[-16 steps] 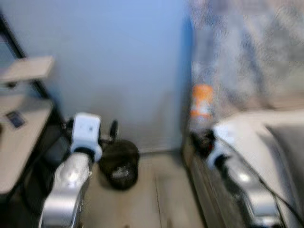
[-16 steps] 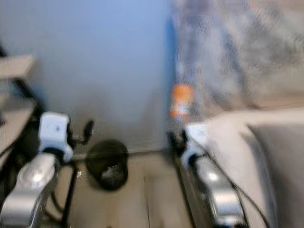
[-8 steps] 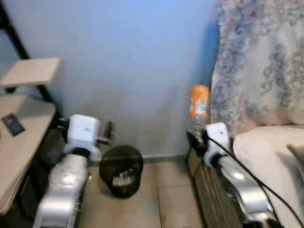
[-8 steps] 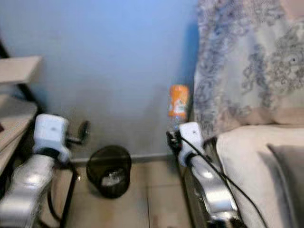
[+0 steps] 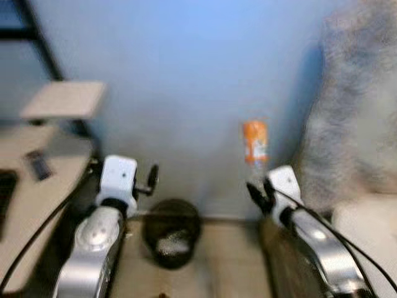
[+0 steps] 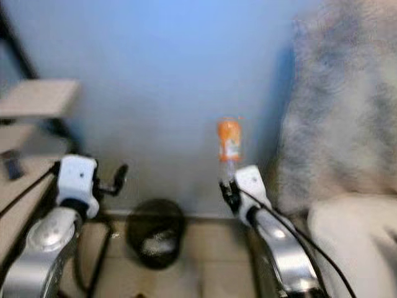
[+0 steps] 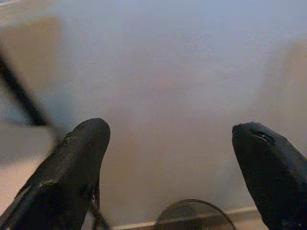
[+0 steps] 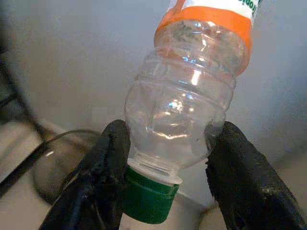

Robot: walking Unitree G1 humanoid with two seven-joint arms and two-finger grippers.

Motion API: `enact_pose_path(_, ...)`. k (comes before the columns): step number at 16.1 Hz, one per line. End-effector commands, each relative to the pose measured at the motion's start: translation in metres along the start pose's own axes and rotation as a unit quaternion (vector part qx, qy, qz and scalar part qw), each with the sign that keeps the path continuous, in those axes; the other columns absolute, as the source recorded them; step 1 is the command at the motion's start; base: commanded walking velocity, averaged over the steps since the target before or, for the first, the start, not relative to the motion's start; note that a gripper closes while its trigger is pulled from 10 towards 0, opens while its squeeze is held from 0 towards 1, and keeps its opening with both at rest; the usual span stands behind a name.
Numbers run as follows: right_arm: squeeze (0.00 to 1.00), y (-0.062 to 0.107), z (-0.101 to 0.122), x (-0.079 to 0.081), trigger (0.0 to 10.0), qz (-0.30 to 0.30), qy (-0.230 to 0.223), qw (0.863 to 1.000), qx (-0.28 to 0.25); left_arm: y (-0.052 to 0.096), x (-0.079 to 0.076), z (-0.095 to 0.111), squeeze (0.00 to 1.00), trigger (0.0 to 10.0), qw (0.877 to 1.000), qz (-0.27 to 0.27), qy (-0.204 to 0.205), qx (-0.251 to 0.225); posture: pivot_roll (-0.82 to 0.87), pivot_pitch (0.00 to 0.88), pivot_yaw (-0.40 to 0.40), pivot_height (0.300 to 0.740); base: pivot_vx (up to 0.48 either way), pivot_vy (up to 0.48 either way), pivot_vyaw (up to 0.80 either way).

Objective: Clean up the room

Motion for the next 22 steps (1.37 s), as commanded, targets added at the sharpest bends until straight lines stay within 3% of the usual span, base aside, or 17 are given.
enact_pose_path(1,0.0,-0.004,0.008,0.013,10.0,0.034,0.005,0.999,-0.017,0.004,0.009,-0.001,0.02,10.0,1.0,0.014,0.001,-0.002,0.09,0.0,0.005,0.74,0.315,0.0,0.0)
enact_pose_path(6,0.0,-0.007,-0.007,0.001,10.0,0.027,0.017,0.999,0.013,0.006,0.008,-0.007,0.02,10.0,1.0,0.003,-0.016,0.005,0.1,0.0,-0.002,0.74,0.317,0.0,0.0)
enact_pose_path(10,0.0,-0.006,-0.016,0.005,10.0,0.052,0.038,0.998,0.027,0.007,0.007,-0.008,0.02,10.0,1.0,-0.007,-0.022,0.007,0.1,0.0,-0.001,0.74,0.315,0.0,0.0)
enact_pose_path(12,0.0,-0.006,-0.019,0.015,10.0,0.101,0.05,0.993,0.027,0.011,0.001,-0.01,0.02,10.0,0.999,-0.026,-0.017,0.008,0.11,0.0,-0.005,0.74,0.277,0.0,0.0)
enact_pose_path(14,0.0,-0.005,-0.032,0.031,10.0,0.18,0.108,0.977,0.041,0.023,-0.021,-0.024,0.0,10.0,0.992,-0.114,-0.036,0.043,0.12,0.0,-0.012,0.74,0.0,0.0,0.0)
enact_pose_path(16,0.0,-0.011,-0.041,0.035,10.0,0.207,0.144,0.966,0.059,0.03,-0.027,-0.029,0.01,10.0,0.984,-0.16,-0.056,0.057,0.13,0.0,-0.023,0.74,0.0,0.0,0.0)
enact_pose_path(19,0.0,-0.028,-0.053,0.055,10.0,0.244,0.164,0.951,0.09,0.043,-0.038,-0.041,0.0,10.0,0.961,-0.243,-0.087,0.097,0.14,0.015,-0.048,0.74,0.0,0.0,0.0)
enact_pose_path(22,0.0,-0.043,-0.06,0.079,10.0,0.255,0.176,0.944,0.114,0.051,-0.038,-0.047,0.0,10.0,0.944,-0.284,-0.113,0.12,0.15,0.049,-0.057,0.74,0.0,0.0,0.0)
Point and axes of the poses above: a point about 5 cm out from each wrist's last joint towards the gripper, its own y axis pointing back from the gripper into the wrist, its own z axis along the axis of the wrist's last joint, x = y × z, the point moved 5 cm from there along -y, pointing out of the wrist towards the gripper, and after that the axes turned 6 degrees about y, right-handed, at the moved point
